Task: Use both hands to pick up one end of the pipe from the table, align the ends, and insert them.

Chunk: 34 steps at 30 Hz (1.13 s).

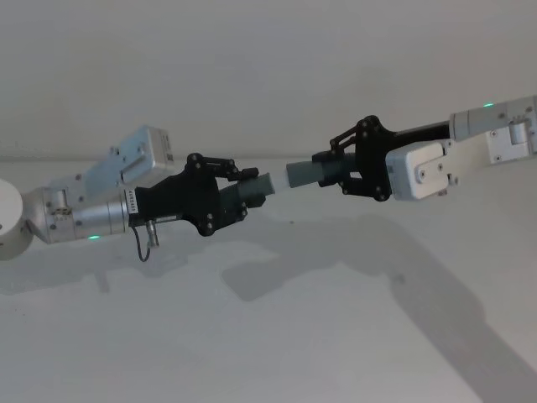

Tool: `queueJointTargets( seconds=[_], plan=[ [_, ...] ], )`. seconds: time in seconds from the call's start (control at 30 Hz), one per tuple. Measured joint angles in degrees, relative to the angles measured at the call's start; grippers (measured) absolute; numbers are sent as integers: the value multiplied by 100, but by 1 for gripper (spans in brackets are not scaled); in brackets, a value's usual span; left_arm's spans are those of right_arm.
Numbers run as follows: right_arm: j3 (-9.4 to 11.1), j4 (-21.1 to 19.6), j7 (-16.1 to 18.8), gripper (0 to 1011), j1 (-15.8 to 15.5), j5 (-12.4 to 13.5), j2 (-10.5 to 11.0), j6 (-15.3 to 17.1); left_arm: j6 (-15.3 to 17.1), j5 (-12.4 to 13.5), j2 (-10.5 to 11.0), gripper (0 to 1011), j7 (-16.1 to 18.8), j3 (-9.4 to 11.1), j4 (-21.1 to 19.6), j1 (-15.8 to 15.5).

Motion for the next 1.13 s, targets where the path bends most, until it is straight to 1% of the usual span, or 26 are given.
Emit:
queueJointTargets(
  seconds=[0.37,1.13],
  plan=[
    [-21,11,23,266,16,56,-15,32,0,0,0,331,0,0,0,0],
    [-31,16,38,267,24,85,-23,49,0,0,0,331,0,0,0,0]
  ],
)
